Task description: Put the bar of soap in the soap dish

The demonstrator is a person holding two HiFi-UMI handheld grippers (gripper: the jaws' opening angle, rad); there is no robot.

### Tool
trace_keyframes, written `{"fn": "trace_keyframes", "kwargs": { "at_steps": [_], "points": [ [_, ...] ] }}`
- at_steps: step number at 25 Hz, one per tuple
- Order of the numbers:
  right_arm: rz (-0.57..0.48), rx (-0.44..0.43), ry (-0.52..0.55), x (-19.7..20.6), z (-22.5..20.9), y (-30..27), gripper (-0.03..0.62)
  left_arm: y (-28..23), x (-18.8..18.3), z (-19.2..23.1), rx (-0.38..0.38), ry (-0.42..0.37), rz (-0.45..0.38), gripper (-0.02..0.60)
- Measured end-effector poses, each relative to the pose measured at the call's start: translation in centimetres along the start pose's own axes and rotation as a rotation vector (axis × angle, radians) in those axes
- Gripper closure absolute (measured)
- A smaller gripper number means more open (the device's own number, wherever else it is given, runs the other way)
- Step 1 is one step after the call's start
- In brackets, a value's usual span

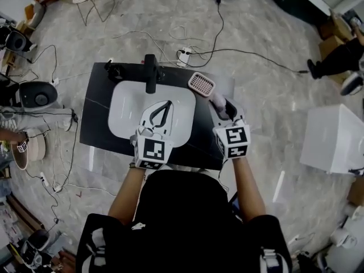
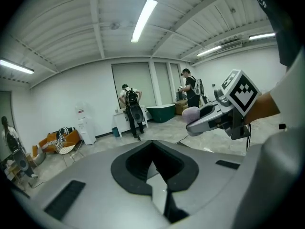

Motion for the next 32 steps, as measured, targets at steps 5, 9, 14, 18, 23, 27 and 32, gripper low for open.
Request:
{"fn": "trace_keyframes", "kwargs": {
  "at_steps": [5, 9, 14, 18, 23, 27, 32],
  "points": [
    [0.089, 0.002, -0.018, 1.6, -0.4, -2.4, 0.419, -1.6, 1.0, 0.9, 0.037, 0.019, 0.023, 0.563],
    [0.154, -0.019, -0.001, 2.9, -0.7, -4.2, 0.419, -2.6, 2.2, 1.2, 0.055, 0.032, 0.051, 0.563],
    [0.252, -0.049, 0.033, 4.1, -1.3, -6.6, 0.419, -3.3, 3.4, 1.9, 0.060, 0.057, 0.084, 0.563],
    [0.328, -0.094, 0.069, 5.0, -1.6, -8.7, 0.419, -3.6, 4.4, 2.1, 0.060, 0.072, 0.111, 0.563],
    [0.395, -0.128, 0.144, 5.8, -1.6, -11.2, 0.419, -4.0, 5.0, 1.6, 0.078, 0.088, 0.127, 0.563],
    [0.437, -0.148, 0.195, 6.4, -1.6, -13.0, 0.419, -4.3, 5.8, 1.0, 0.091, 0.098, 0.140, 0.563],
    [0.494, -0.160, 0.265, 6.5, -2.7, -15.0, 0.420, -4.3, 6.1, 1.0, 0.087, 0.100, 0.149, 0.563]
  ]
}}
Point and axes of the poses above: the fingertips, and each gripper's own axes: y backward along the fingers, z to its left, x out of its underside, the point moved 8 cm from there along y, backward along the fingers, and after that the axes turned 3 degrees about -x, right-handed, at the moved point
